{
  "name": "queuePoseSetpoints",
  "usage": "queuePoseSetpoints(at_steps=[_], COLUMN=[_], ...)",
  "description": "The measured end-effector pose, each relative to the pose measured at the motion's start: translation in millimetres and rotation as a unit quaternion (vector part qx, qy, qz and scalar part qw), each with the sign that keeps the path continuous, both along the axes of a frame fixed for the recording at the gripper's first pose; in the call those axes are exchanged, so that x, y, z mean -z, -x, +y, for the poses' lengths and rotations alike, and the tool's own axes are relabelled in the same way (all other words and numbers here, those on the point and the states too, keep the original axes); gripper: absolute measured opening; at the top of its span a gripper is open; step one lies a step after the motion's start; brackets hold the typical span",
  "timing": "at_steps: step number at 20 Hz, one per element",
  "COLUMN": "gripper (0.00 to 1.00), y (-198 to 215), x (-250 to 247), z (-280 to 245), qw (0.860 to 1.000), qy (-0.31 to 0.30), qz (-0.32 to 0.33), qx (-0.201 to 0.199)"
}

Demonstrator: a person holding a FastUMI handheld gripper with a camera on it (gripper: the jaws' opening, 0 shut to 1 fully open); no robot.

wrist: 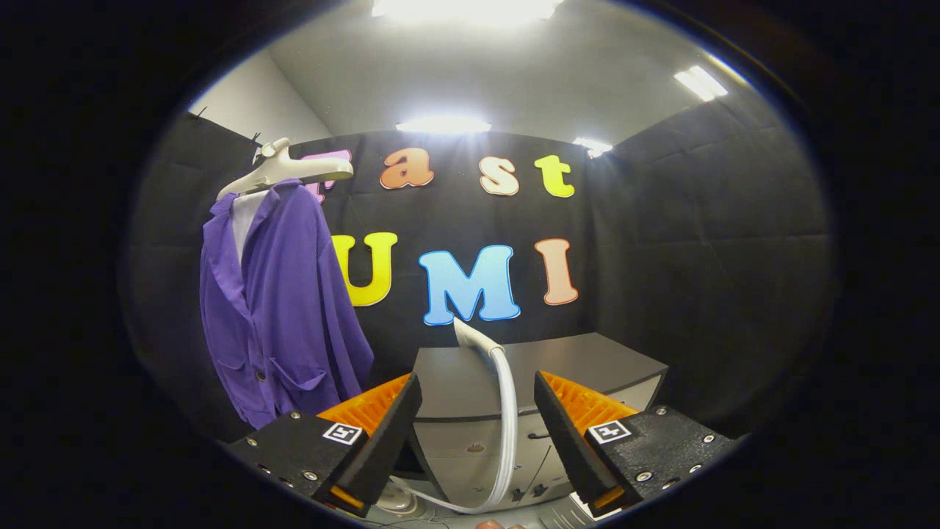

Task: Iron the clothes twice with a garment steamer, once on the left side and once on the right side.

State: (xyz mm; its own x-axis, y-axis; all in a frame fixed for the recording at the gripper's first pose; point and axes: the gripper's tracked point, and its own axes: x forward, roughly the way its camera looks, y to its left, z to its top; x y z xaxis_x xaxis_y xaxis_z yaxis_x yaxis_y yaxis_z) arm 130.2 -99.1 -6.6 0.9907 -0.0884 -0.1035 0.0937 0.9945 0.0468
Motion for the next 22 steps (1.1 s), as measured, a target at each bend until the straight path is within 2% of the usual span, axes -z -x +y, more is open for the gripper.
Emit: queuePoseSetpoints(at_steps=[7, 14, 18, 22], gripper=[0.95, 0.95, 0.95, 0.95], y=[-97.4, -189.2, -232.2, -267.5], x=[1.7, 18.9, 47.0, 76.4], z=[-57.6, -94.9, -83.8, -61.2], qw=[0.998, 0.986, 0.97, 0.944], qy=[-0.064, -0.154, -0.204, -0.259], qz=[0.026, 0.063, 0.114, 0.171], qx=[-0.006, -0.031, -0.07, -0.115])
